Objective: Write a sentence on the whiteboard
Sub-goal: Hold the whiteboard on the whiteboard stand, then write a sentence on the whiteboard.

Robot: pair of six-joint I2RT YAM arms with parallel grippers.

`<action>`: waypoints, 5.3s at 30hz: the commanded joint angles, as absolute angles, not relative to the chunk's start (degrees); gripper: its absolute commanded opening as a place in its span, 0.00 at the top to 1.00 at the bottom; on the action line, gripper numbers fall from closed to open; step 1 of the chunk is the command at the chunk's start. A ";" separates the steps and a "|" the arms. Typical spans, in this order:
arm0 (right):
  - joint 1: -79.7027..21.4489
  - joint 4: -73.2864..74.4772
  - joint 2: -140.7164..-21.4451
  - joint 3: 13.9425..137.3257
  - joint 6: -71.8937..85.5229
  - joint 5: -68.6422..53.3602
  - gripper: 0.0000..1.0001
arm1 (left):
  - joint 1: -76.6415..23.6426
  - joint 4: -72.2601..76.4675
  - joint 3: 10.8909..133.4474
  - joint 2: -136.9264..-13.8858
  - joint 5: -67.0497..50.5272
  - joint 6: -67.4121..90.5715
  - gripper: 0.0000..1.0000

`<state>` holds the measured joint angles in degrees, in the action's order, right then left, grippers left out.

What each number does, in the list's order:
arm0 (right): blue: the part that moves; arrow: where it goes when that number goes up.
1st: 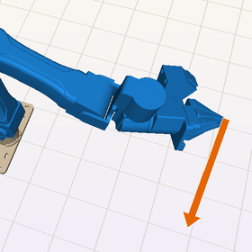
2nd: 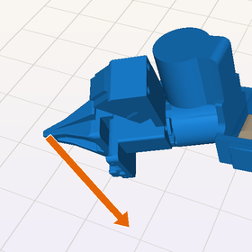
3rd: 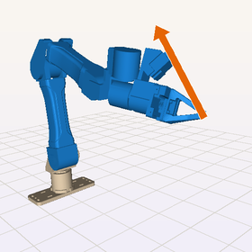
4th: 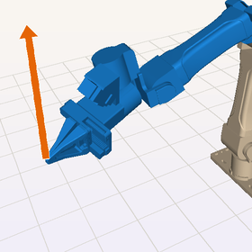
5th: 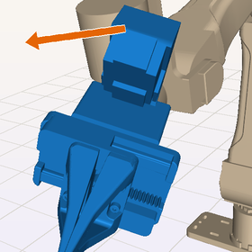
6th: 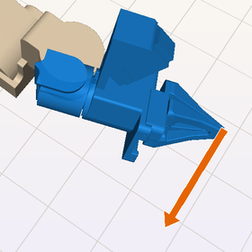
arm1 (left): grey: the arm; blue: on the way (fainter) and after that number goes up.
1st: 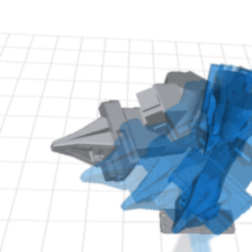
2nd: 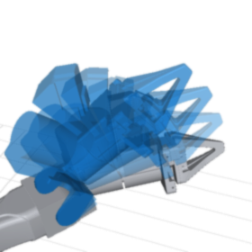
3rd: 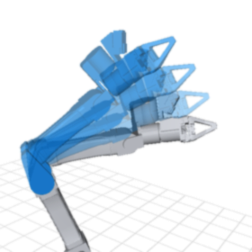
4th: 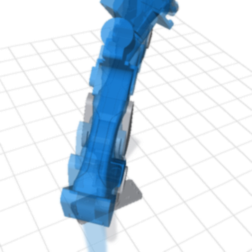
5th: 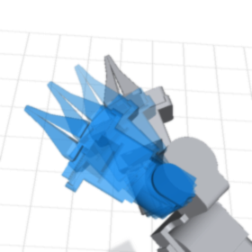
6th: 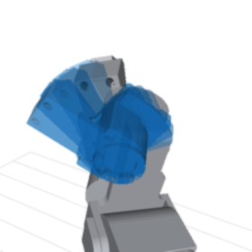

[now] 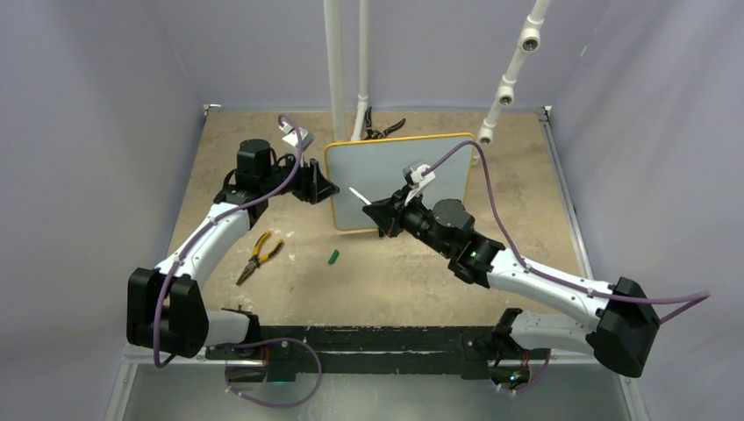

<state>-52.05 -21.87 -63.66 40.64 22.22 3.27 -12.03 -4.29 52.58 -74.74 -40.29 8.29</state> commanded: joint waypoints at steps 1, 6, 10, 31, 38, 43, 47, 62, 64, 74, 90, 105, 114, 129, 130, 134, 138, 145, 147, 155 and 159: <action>-51.86 -24.74 -65.80 45.39 20.17 3.78 1.00 | -11.95 -0.88 55.26 -75.85 -40.69 6.80 0.49; -51.85 -24.77 -68.73 47.95 20.04 5.16 1.00 | -11.95 0.66 56.03 -77.28 -41.40 7.06 0.53; -51.85 -24.47 -70.75 50.07 19.86 8.02 1.00 | -11.95 1.59 56.32 -77.80 -41.67 7.27 0.60; -51.86 -24.41 -79.07 57.86 17.72 13.66 1.00 | -11.95 0.88 55.34 -77.25 -37.56 4.86 1.00; -51.85 -24.04 -80.39 58.95 17.27 14.11 1.00 | -11.98 0.70 55.13 -77.21 -37.18 4.46 1.00; -51.86 -24.07 -81.28 59.62 16.97 14.76 1.00 | -11.95 0.70 55.10 -77.17 -37.13 4.22 1.00; -51.86 -23.91 -82.10 60.25 16.79 15.50 1.00 | -11.95 0.79 55.04 -77.17 -37.26 4.16 1.00; -51.83 -22.44 -84.72 60.38 18.06 19.36 1.00 | -11.96 0.70 55.03 -77.08 -37.53 4.05 1.00; -51.84 -22.45 -84.60 59.71 18.76 19.97 1.00 | -11.95 0.70 55.02 -77.16 -37.45 4.00 1.00; -51.86 -22.85 -84.29 54.99 21.72 20.62 1.00 | -11.95 0.70 55.09 -77.12 -37.44 4.12 1.00; -53.02 -29.55 -78.36 50.54 18.06 15.25 1.00 | -11.95 0.79 55.12 -77.09 -37.27 4.32 1.00; -53.17 -28.92 -80.19 53.62 17.01 20.12 1.00 | -11.95 0.88 55.03 -77.00 -37.35 4.31 1.00; -53.16 -29.33 -81.75 54.84 16.19 19.90 1.00 | -12.00 0.92 55.03 -77.08 -37.62 4.40 1.00; -53.09 -27.98 -84.58 56.13 16.55 23.52 1.00 | -11.96 0.98 55.09 -77.08 -37.79 4.40 1.00; -53.09 -28.22 -84.82 56.16 16.46 23.63 1.00 | -11.98 1.02 55.01 -77.08 -37.79 4.44 1.00; -53.04 -28.65 -85.74 56.38 16.25 23.03 1.00 | -11.95 1.05 55.02 -77.08 -37.79 4.39 1.00; -53.09 -28.65 -86.13 56.43 16.64 23.25 1.00 | -11.95 1.05 55.07 -77.08 -37.79 4.40 1.00; -53.09 -27.55 -85.19 55.70 17.84 25.26 1.00 | -11.95 1.05 55.03 -77.01 -37.81 4.40 1.00; -53.09 -27.07 -85.06 55.41 18.14 25.36 1.00 | -11.95 1.01 55.04 -76.99 -37.78 4.45 1.00; -53.09 -26.36 -83.34 52.66 19.42 26.72 1.00 | -11.96 1.01 54.96 -76.90 -37.78 4.39 1.00; -53.09 -25.80 -82.57 51.67 19.68 26.85 1.00 | -11.95 0.99 54.97 -76.82 -37.79 4.44 1.00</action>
<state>-54.00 -27.33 -84.27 52.99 19.27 21.69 -12.05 -0.97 53.80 -77.89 -38.54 5.08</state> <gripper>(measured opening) 0.122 0.115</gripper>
